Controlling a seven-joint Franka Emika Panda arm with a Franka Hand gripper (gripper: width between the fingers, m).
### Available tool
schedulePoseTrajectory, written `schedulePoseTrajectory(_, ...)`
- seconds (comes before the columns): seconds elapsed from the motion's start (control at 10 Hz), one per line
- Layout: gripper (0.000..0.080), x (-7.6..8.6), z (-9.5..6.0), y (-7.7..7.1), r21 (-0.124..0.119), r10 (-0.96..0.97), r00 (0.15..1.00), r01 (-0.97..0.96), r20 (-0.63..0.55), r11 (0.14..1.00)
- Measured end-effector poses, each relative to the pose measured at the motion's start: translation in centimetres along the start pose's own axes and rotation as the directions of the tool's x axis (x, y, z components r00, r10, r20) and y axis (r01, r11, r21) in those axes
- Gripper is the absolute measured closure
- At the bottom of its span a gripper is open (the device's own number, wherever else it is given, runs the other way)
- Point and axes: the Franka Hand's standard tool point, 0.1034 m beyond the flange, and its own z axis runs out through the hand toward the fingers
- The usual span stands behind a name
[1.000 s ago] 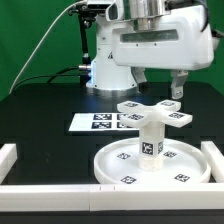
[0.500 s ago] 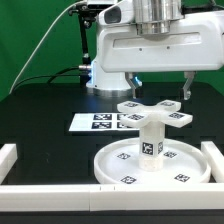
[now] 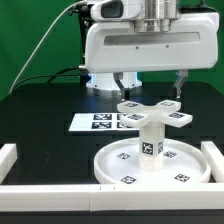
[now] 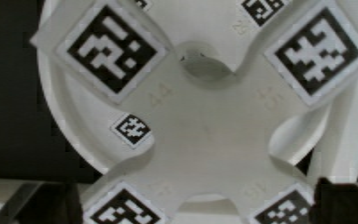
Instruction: Assemble round table
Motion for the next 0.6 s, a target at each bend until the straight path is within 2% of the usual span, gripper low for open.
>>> schedulePoseTrajectory(0.3, 0.0151, -0.1, 0.2, 0.0, 0.002, 0.031, 1.0, -0.031, 0.003, 1.0)
schedulePoseTrajectory(0.6, 0.0151, -1.0, 2.1, -0.1, 0.005, 0.142, 0.989, -0.143, 0.027, 0.99)
